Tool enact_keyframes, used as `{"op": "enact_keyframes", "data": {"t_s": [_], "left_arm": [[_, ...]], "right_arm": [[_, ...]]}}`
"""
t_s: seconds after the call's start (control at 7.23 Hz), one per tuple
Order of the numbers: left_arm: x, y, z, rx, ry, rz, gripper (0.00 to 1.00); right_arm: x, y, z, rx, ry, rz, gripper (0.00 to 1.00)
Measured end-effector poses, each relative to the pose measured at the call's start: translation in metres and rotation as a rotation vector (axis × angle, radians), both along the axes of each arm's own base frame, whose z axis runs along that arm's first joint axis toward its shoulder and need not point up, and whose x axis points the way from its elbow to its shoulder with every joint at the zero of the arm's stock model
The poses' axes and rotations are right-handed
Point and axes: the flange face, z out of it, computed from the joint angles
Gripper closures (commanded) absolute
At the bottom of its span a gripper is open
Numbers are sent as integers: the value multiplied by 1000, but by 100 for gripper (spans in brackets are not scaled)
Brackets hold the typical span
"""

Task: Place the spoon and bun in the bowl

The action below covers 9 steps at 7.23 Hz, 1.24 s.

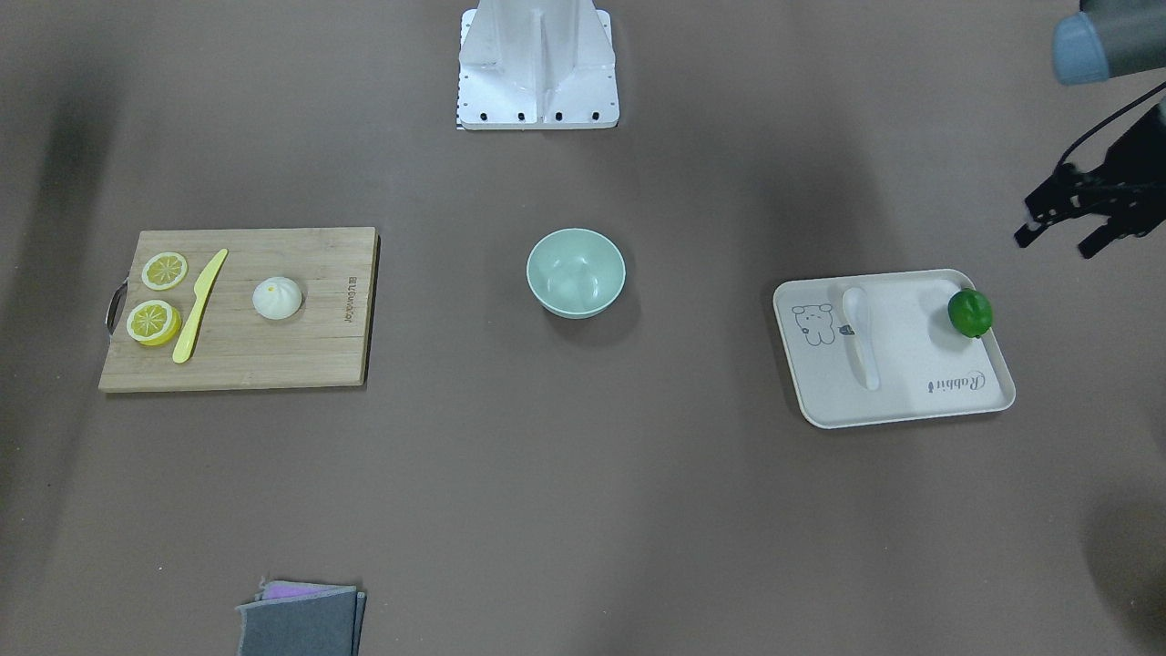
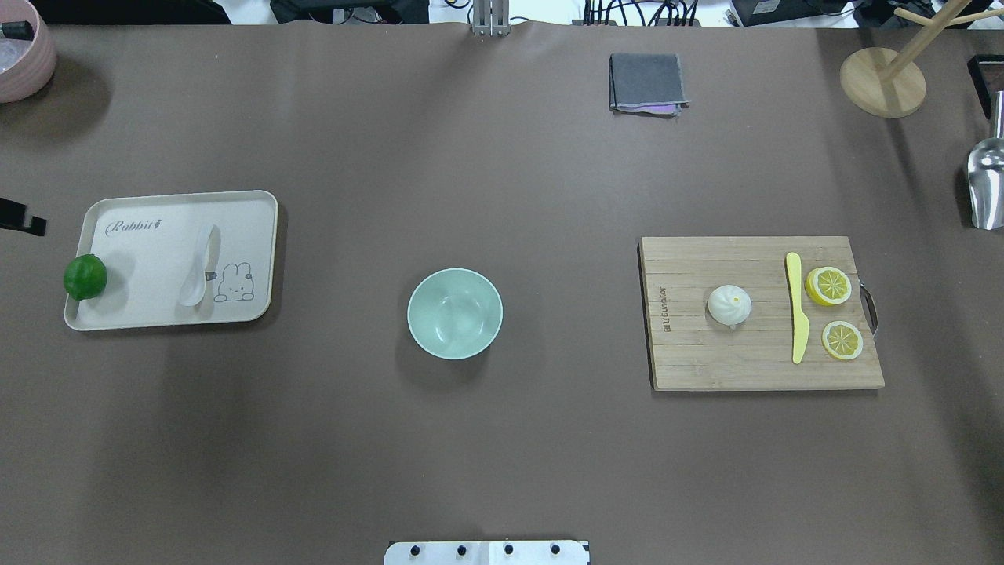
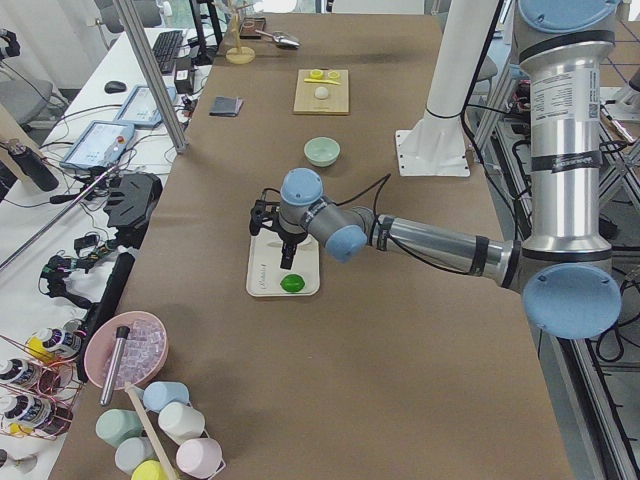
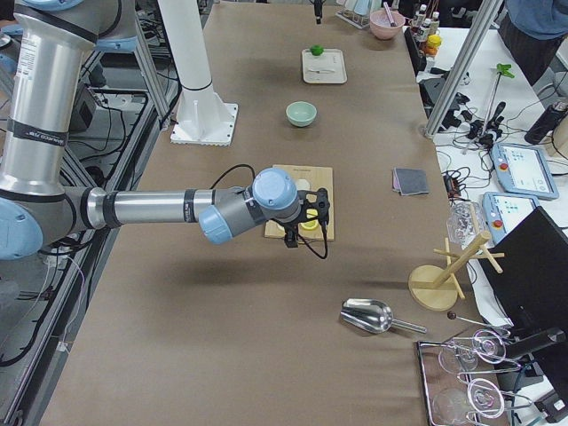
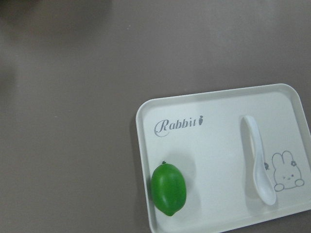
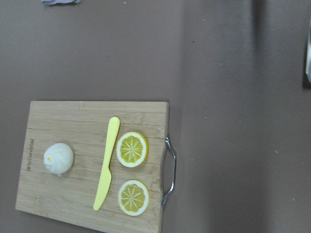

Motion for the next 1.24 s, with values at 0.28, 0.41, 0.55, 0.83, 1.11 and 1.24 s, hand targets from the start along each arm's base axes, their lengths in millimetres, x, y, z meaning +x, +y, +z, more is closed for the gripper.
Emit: {"op": "enact_keyframes", "data": {"t_s": [0.28, 0.41, 0.55, 0.83, 1.11, 1.24], "left_arm": [[89, -47, -22, -44, -65, 42, 16], [129, -61, -22, -57, -89, 74, 19], [163, -72, -20, -66, -111, 102, 22], [211, -72, -11, -58, -168, 131, 49], [228, -66, -8, -53, -186, 146, 100], [229, -65, -10, -50, -184, 151, 100]], "right_arm": [[-44, -28, -37, 4, 28, -10, 0], [-70, -39, -54, -9, 35, -11, 0], [-93, -47, -68, -21, 44, -7, 0], [-114, -53, -80, -22, 52, -8, 0], [-120, -58, -81, -21, 62, -4, 0], [-122, -59, -82, -31, 64, 5, 0]]}}
